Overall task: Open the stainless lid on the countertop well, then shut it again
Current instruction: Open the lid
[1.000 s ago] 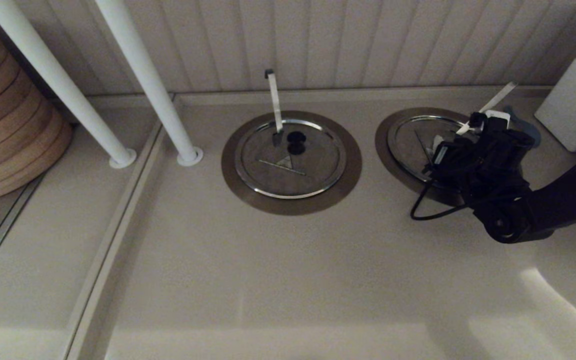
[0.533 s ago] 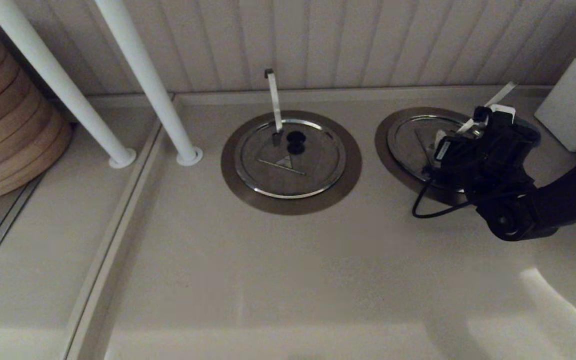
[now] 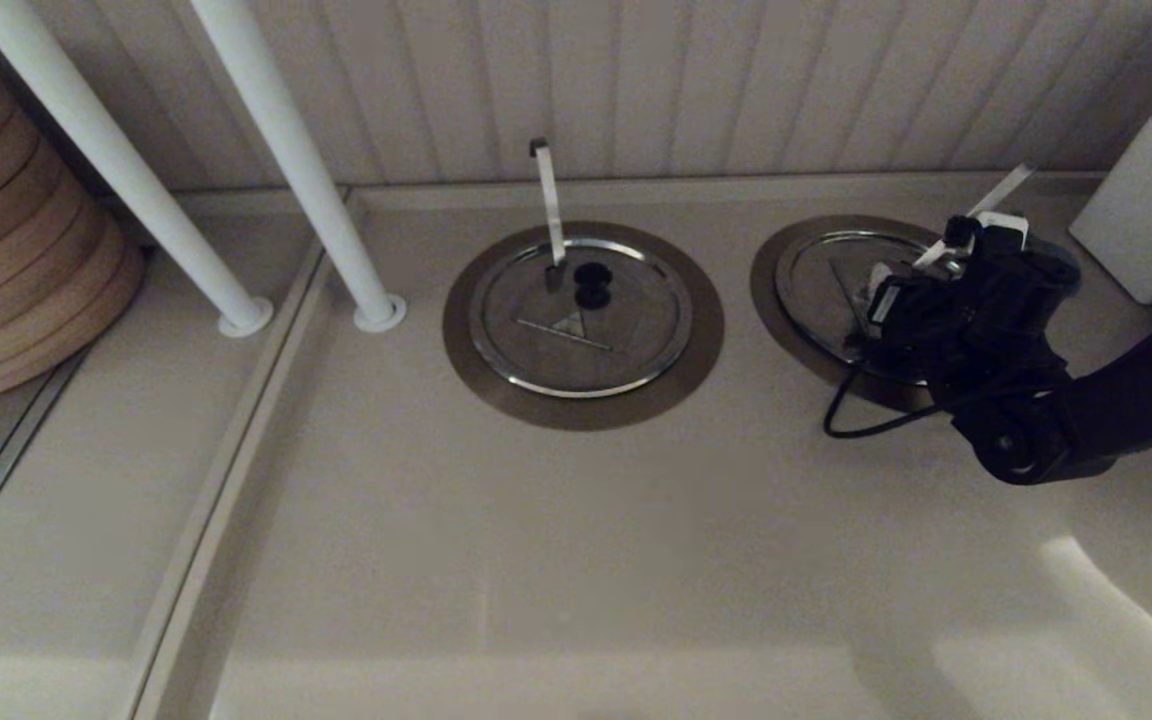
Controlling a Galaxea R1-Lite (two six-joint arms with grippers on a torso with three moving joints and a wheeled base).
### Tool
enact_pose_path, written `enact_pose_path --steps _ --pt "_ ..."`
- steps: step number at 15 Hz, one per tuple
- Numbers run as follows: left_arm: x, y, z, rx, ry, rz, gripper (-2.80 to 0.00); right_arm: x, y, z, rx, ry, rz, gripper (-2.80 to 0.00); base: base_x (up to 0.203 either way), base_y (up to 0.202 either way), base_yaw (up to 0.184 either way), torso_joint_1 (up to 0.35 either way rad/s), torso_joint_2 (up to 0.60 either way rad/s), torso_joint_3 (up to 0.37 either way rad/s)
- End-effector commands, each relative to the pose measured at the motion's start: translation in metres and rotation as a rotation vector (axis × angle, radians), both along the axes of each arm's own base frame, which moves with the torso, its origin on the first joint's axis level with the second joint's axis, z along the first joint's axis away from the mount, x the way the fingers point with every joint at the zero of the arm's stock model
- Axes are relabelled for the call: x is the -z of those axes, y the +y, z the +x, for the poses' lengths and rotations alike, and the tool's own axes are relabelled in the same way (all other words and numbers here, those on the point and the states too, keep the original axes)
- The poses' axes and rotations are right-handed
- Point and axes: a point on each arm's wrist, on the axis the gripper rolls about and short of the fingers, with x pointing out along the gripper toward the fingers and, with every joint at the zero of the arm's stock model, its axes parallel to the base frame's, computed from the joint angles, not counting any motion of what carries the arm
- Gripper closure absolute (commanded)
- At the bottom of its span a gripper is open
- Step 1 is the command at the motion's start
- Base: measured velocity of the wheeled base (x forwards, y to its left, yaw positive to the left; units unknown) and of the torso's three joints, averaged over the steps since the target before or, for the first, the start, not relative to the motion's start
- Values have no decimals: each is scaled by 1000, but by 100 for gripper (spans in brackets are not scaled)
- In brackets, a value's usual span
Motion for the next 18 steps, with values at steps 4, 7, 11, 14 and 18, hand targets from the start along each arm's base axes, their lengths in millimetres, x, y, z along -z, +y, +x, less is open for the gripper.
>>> enact_pose_path --steps 4,7,11,14,18 --pt "0 0 0 0 -1 -1 0 13 -5 7 18 28 -14 -280 0 0 0 0 0 0" --pt "0 0 0 0 -1 -1 0 21 2 8 2 44 -14 -280 0 0 0 0 0 0" --pt "0 0 0 0 -1 -1 0 29 29 0 -59 20 -44 -280 0 0 0 0 0 0" --pt "0 0 0 0 -1 -1 0 30 30 -1 -62 17 -51 -280 0 0 0 0 0 0" --pt "0 0 0 0 -1 -1 0 29 27 0 -52 11 -52 -280 0 0 0 0 0 0"
